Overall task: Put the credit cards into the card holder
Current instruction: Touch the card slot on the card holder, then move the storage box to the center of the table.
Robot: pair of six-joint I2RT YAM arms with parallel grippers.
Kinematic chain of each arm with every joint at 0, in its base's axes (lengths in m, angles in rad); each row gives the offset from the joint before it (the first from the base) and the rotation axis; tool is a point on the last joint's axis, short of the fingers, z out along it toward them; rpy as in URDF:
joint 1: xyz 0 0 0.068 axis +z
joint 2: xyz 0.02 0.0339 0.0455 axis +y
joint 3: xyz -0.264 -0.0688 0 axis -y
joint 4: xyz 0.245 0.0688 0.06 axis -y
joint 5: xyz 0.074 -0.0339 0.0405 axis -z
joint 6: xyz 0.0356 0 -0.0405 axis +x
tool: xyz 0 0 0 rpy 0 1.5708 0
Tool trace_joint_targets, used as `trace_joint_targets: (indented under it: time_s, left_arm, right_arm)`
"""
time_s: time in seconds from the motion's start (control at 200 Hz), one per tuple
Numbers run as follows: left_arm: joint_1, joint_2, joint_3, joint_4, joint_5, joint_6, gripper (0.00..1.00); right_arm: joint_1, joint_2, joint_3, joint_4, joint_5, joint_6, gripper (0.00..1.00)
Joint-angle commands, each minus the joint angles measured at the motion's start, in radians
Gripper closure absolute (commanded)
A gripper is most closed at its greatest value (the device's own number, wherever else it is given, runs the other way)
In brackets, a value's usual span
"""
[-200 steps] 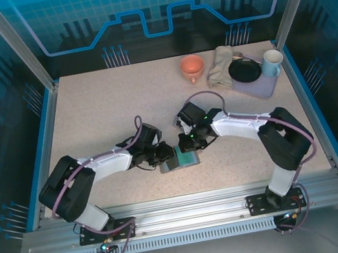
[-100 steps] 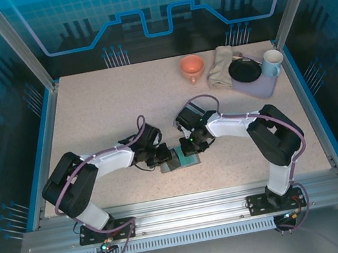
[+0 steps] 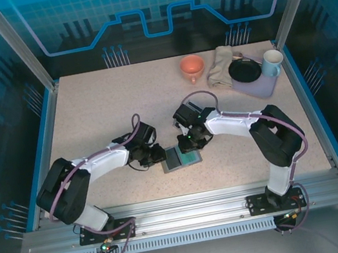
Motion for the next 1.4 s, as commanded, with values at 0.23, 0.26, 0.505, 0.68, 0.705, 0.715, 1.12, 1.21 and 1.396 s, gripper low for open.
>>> trace_joint_targets:
  time_s: [0.23, 0.26, 0.505, 0.68, 0.705, 0.715, 1.12, 1.21, 1.396]
  left_arm:
    - [0.006, -0.005, 0.017, 0.065, 0.064, -0.076, 0.77]
    - [0.006, 0.003, 0.012, 0.08, 0.077, -0.084, 0.77]
    - [0.006, 0.082, -0.004, 0.096, 0.076, -0.096, 0.81]
    - [0.006, 0.118, -0.013, 0.031, 0.012, -0.068, 0.84]
    - [0.007, 0.115, -0.016, 0.029, 0.009, -0.063, 0.84]
    - [0.006, 0.114, -0.017, 0.029, 0.008, -0.061, 0.84]
    - [0.005, 0.012, 0.079, -0.009, 0.024, 0.0, 0.71]
    - [0.007, -0.002, 0.102, -0.013, 0.017, -0.007, 0.63]
    - [0.013, -0.021, 0.129, 0.006, 0.028, -0.036, 0.54]
  right_arm:
    - [0.052, 0.072, 0.061, 0.009, -0.059, 0.017, 0.91]
    - [0.054, 0.078, 0.06, 0.012, -0.06, 0.019, 0.91]
    - [0.055, 0.099, 0.032, -0.017, -0.002, 0.035, 0.9]
    - [0.052, 0.049, 0.02, -0.041, 0.033, 0.033, 0.87]
    - [0.049, 0.044, 0.023, -0.042, 0.031, 0.031, 0.87]
    - [0.047, 0.039, 0.022, -0.042, 0.027, 0.028, 0.87]
    - [-0.237, -0.17, 0.133, -0.133, 0.091, -0.158, 0.44]
    - [-0.353, -0.114, 0.18, -0.105, 0.001, -0.203, 0.29]
    - [-0.464, 0.087, 0.359, -0.131, -0.147, -0.249, 0.2]
